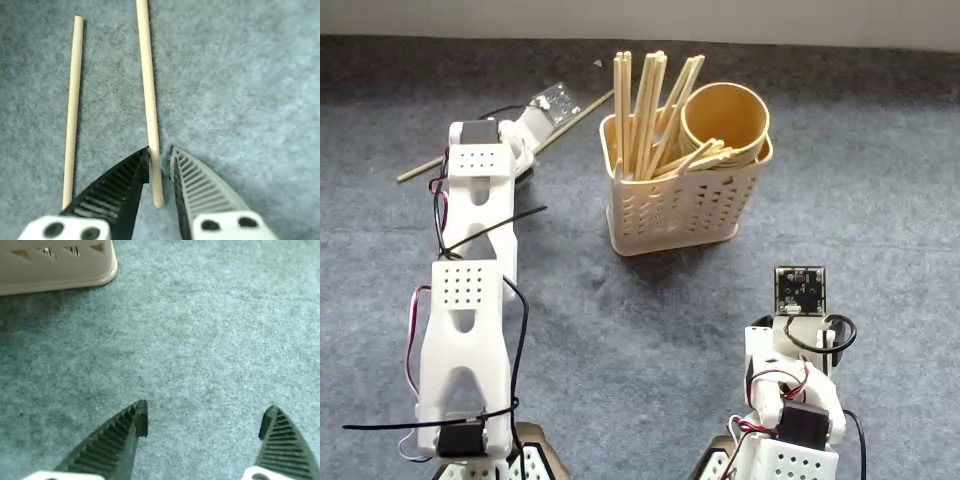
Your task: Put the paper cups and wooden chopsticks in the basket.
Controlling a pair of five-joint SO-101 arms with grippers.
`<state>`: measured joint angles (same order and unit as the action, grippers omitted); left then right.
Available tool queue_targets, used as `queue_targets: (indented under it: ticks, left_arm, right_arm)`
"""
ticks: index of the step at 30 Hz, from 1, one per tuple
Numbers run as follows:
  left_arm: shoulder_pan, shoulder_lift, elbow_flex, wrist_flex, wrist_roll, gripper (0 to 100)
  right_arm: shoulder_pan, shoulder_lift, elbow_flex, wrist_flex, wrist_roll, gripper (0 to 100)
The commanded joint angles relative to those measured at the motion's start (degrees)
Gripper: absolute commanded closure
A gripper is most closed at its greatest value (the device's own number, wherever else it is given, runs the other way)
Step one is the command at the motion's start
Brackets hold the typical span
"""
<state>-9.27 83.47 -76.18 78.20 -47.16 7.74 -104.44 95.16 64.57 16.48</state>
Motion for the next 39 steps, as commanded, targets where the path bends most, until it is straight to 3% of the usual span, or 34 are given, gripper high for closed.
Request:
queue_targets:
  ticks: [1,6,10,16,22,28,35,39]
  left_arm:
    - [1.1,2.42,0.31,-1.32,0.0,91]
    - [0.66,0.92,-5.76,4.31,0.18,100]
    - [0.66,-2.42,-19.3,12.57,6.24,100]
    - [2.24,-16.22,-19.12,22.42,9.23,100]
    - [1.54,-26.15,-18.68,23.38,20.92,100]
    - [-0.04,-37.05,-19.3,23.03,41.58,100]
    - [14.2,-58.59,-19.47,18.9,51.96,100]
    - [27.56,-71.43,-19.3,18.55,55.82,100]
  right_arm:
    - [-0.13,-0.22,7.16,-0.66,0.79,65.2]
    - [-0.13,-0.4,7.16,-0.66,0.79,65.2]
    - [-0.13,-0.4,7.16,-0.66,0.79,65.2]
    - [-0.13,-0.4,7.16,-0.66,0.79,65.2]
    - [-0.13,-0.4,7.16,-0.66,0.79,65.2]
    - [-0.13,-0.4,7.16,-0.66,0.79,65.2]
    - [-0.13,-0.4,7.16,-0.66,0.79,65.2]
    - [-0.13,-0.4,7.16,-0.66,0.79,65.2]
